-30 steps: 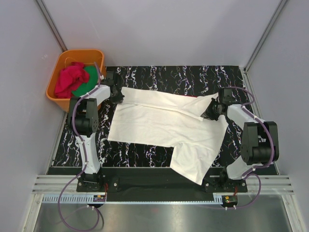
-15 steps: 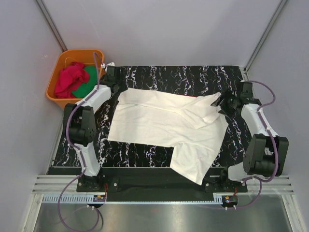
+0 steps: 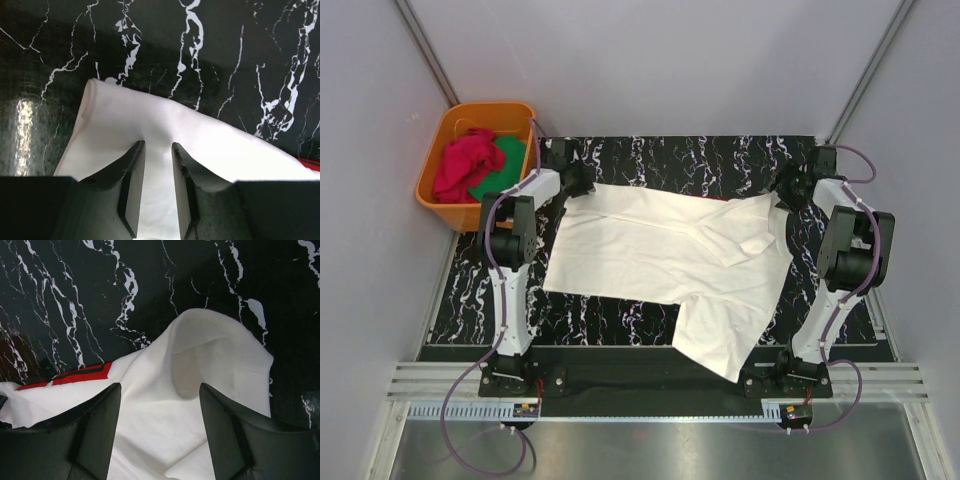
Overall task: Fold and stack the t-shirts
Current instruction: Fold the tshirt
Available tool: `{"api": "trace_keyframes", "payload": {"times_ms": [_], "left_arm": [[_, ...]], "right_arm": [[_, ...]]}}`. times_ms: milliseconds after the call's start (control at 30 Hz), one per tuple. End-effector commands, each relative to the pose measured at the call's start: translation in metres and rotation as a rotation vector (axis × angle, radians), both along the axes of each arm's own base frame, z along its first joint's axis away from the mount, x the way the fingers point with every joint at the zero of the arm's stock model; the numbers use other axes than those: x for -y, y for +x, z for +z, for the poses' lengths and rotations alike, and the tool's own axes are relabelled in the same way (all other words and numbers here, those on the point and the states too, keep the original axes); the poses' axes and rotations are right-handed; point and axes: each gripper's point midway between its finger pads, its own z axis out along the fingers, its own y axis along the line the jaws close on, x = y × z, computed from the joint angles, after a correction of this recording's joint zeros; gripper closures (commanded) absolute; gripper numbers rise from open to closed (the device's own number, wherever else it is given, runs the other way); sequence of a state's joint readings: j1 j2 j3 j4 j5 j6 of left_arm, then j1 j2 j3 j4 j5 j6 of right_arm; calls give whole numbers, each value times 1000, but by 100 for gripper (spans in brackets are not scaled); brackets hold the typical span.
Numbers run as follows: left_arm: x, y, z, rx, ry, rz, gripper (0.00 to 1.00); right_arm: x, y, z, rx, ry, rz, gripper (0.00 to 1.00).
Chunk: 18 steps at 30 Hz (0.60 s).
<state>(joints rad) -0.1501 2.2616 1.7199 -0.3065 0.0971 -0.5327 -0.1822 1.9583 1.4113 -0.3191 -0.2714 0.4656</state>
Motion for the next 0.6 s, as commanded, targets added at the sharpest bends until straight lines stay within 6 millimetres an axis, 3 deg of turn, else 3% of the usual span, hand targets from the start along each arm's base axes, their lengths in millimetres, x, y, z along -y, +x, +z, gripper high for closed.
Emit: {"api": "trace_keyframes", "payload": {"times_ms": [0, 300, 433, 500, 533, 567], "left_arm": [[-3, 26, 29, 76, -78, 16, 67], [-10, 28, 14, 22, -132, 68, 66], [-13, 25, 4, -28, -142, 108, 66], [-15, 25, -1, -47, -146, 127, 66], [-16, 24, -3, -61, -147, 135, 66], [-18, 25, -5, -68, -155, 150, 66]], "right_arm": [[15, 27, 15, 93, -18, 23, 29], [21, 49, -8, 113, 53, 5, 30], [30, 57, -15, 111, 86, -37, 38], [35, 60, -16, 119, 99, -54, 46], [38, 62, -18, 120, 105, -69, 71], [49, 62, -18, 120, 95, -104, 80]]}}
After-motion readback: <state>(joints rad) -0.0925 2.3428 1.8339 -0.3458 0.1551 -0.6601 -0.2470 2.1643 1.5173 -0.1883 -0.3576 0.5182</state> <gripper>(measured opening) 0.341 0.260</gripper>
